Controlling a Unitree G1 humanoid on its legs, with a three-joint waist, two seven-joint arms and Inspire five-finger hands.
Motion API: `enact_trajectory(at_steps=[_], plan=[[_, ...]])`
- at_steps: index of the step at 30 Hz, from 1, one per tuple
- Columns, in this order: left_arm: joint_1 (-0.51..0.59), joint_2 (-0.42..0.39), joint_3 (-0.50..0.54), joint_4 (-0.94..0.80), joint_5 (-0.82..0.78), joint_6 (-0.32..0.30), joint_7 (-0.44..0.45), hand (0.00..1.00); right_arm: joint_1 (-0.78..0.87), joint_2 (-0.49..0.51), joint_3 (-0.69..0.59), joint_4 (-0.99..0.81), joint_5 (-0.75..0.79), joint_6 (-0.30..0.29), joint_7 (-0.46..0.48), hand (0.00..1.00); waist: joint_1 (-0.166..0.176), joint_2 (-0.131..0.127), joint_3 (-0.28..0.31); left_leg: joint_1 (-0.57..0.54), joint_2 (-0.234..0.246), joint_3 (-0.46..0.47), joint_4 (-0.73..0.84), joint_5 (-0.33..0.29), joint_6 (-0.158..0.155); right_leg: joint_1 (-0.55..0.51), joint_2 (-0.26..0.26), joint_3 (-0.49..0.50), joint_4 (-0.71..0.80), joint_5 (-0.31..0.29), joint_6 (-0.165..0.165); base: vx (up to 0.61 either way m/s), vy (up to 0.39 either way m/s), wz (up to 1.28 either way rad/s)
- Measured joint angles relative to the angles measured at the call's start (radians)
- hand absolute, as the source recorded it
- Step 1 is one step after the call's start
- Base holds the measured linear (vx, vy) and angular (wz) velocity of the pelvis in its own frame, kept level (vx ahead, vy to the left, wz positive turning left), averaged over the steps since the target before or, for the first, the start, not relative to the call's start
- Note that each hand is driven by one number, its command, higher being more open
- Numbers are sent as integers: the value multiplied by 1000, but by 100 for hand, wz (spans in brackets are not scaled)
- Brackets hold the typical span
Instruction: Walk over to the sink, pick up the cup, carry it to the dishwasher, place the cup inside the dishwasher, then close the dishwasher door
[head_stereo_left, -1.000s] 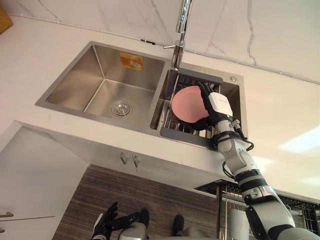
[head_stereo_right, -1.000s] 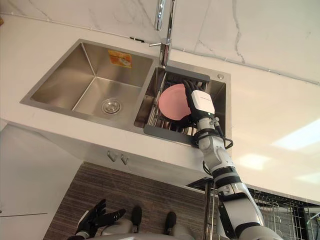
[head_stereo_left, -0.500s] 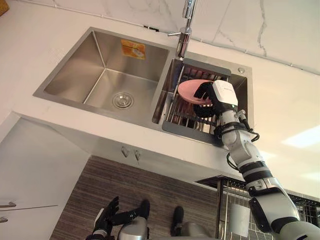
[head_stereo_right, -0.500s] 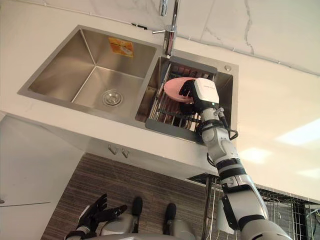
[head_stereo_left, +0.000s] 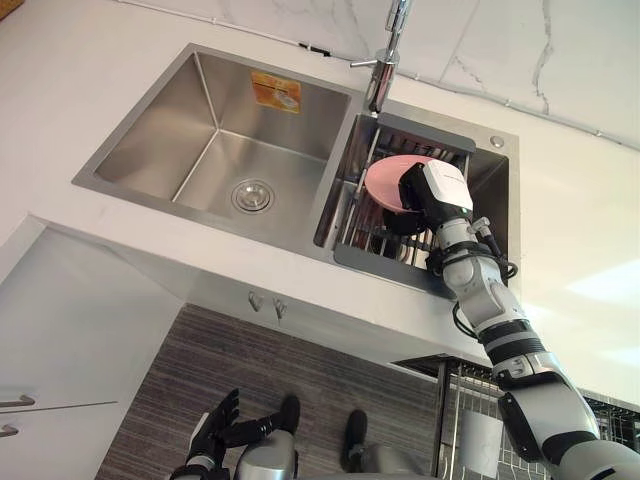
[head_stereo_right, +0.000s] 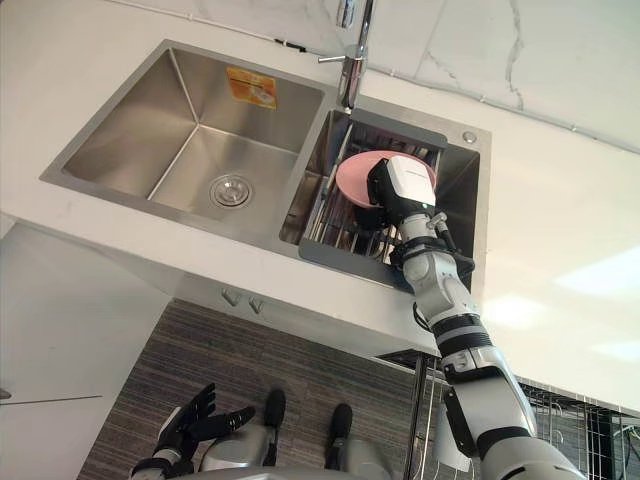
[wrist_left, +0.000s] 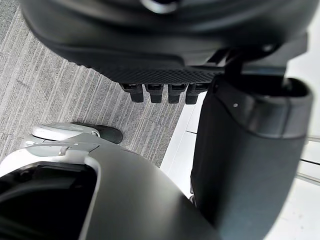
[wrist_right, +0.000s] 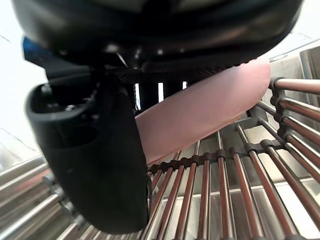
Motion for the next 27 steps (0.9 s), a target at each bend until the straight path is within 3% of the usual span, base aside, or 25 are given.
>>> enact_trajectory(at_steps=[14, 18, 27], plan=[[8, -4, 3, 48, 2, -18, 17, 100, 307, 8, -19, -494, 21, -81, 37, 0, -70, 3, -13, 58, 3, 79, -18, 0, -1, 23, 8, 74, -6, -1, 0, -22, -12, -17], [15, -4, 3, 93, 2, -24, 26, 100, 389, 8, -29, -552, 21, -119, 38, 0, -87, 6, -65, 66, 4, 110, -26, -2, -3, 24, 11, 91, -18, -3, -1, -36, -16, -21], [21, -14, 2, 153, 23, -35, 46, 100, 540, 7, -105, -735, 21, -214, 17, 0, -123, 30, -113, 112, 12, 158, -30, -14, -9, 55, 22, 136, -34, -1, -6, -17, -14, -16]])
